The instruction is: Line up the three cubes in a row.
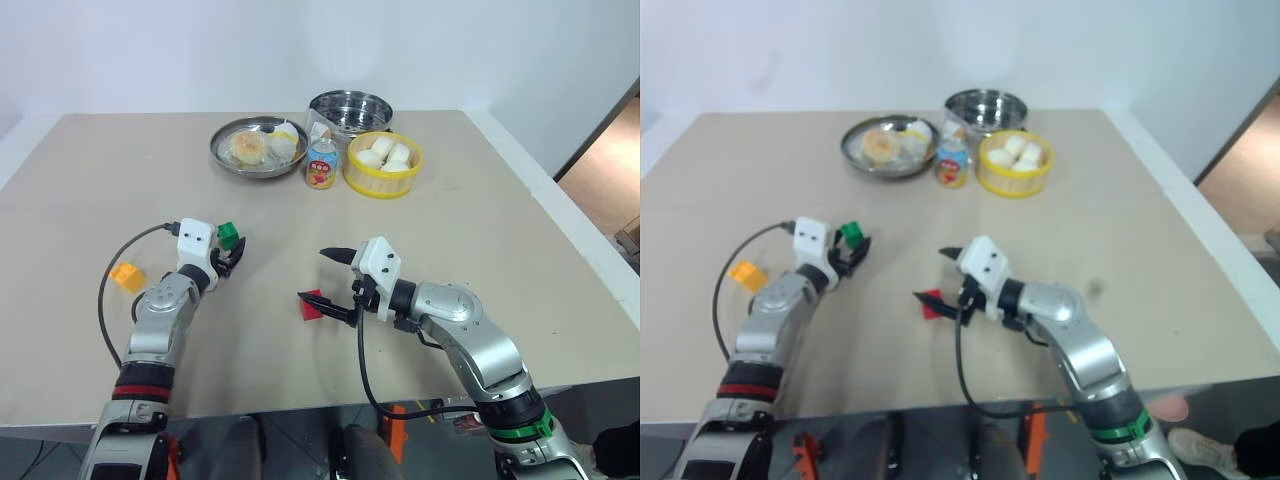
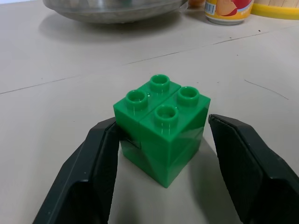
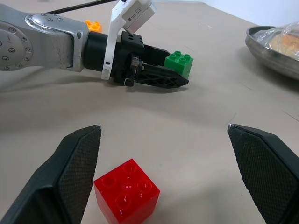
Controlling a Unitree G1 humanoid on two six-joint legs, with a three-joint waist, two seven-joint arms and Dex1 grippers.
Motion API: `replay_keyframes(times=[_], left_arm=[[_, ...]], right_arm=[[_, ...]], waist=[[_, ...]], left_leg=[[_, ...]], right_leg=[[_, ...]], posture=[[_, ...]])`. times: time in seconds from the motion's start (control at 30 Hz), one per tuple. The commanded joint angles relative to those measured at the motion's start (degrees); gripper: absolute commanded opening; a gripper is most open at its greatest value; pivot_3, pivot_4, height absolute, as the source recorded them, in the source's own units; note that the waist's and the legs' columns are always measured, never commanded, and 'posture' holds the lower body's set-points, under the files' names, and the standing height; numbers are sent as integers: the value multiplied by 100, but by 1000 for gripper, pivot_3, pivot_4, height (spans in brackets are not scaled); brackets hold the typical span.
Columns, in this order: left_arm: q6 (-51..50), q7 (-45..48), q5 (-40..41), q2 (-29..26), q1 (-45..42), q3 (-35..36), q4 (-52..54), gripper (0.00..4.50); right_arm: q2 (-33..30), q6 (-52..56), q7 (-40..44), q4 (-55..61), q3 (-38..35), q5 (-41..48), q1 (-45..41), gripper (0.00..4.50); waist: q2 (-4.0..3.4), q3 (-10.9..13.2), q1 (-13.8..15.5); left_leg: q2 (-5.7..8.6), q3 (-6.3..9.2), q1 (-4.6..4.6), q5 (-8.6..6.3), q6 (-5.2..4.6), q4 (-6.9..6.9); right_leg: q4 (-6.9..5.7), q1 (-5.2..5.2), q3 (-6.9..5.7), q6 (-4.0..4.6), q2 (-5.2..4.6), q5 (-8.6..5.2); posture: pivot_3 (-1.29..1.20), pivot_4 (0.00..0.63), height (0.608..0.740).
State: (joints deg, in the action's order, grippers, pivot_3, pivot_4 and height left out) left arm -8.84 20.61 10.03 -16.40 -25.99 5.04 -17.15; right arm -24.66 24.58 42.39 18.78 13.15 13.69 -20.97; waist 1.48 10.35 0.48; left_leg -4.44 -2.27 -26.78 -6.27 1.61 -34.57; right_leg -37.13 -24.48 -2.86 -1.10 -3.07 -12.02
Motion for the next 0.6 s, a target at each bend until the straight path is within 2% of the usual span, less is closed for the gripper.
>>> replay_keyframes(times=[0.03,0.4,0.6], left_arm=[[117,-26,11,-14,-183,97,-9,1950],[181,165,-10,-146,-137,50,-1,1951],[113,1194,369,-525,399,-40,869,1951]], right_arm=[[-43,-77,10,201,-50,3,9,4500],[-42,-75,0,199,-49,-12,5,4500],[-107,19,101,321,-106,113,23,4500]], waist=[[0,0,0],[0,0,0],[0,0,-2]], left_leg=[[0,0,0,0,0,0],[0,0,0,0,0,0],[-2,-1,0,-1,1,1]], right_leg=[[0,0,0,0,0,0],[0,0,0,-1,0,1],[0,-2,1,1,0,0]], posture=[[0,150,740],[0,150,740],[0,150,740]])
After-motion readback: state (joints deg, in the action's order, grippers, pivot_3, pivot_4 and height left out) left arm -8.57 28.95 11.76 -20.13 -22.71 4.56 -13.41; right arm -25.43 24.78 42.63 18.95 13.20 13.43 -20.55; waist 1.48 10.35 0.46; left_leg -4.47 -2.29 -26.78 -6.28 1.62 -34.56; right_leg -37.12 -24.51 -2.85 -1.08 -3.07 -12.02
